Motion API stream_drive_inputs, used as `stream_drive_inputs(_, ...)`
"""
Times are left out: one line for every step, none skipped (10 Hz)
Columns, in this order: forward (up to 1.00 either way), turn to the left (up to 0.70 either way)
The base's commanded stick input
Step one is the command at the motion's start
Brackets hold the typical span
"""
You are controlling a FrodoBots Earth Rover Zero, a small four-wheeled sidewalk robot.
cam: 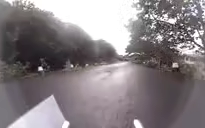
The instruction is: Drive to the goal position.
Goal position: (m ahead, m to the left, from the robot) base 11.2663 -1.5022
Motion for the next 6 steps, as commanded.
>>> stream_drive_inputs(1.0, -0.4)
stream_drive_inputs(1.0, -0.4)
stream_drive_inputs(1.0, -0.4)
stream_drive_inputs(1.0, -0.06)
stream_drive_inputs(1.0, 0.0)
stream_drive_inputs(1.0, 0.0)
